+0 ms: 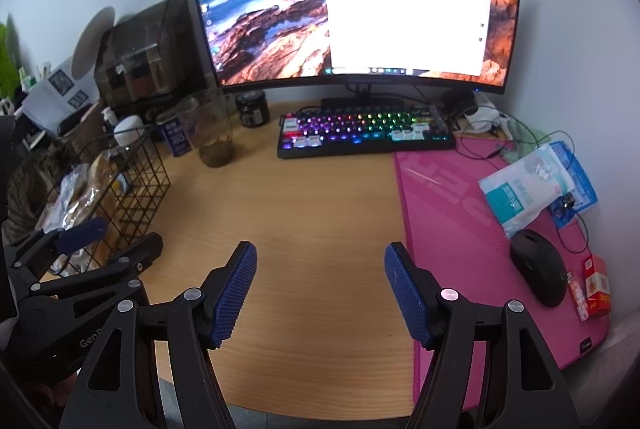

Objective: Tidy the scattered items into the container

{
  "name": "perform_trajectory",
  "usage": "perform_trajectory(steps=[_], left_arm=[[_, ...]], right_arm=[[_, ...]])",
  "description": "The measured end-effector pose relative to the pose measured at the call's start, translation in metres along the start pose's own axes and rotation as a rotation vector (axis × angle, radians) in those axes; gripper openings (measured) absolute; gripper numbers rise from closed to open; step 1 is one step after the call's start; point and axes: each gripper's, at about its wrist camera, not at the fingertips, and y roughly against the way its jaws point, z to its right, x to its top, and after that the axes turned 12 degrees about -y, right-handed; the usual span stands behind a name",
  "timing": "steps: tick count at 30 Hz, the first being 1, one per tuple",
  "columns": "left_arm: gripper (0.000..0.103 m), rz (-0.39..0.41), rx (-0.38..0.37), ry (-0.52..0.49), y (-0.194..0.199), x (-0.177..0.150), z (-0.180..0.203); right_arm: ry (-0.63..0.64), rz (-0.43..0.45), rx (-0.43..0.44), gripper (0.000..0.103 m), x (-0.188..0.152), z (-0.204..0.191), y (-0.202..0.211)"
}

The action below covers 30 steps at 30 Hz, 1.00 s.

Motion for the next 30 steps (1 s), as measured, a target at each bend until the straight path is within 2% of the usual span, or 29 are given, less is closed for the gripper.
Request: perform_trajectory(steps=[30], left_arm=[[0.07,-0.018,-0.007,-0.004,-0.0057,-0.0007,0.0011]], right_arm=[[0.013,0.001,0.015,0.067,-0.0011,-0.0037,-0.0001]])
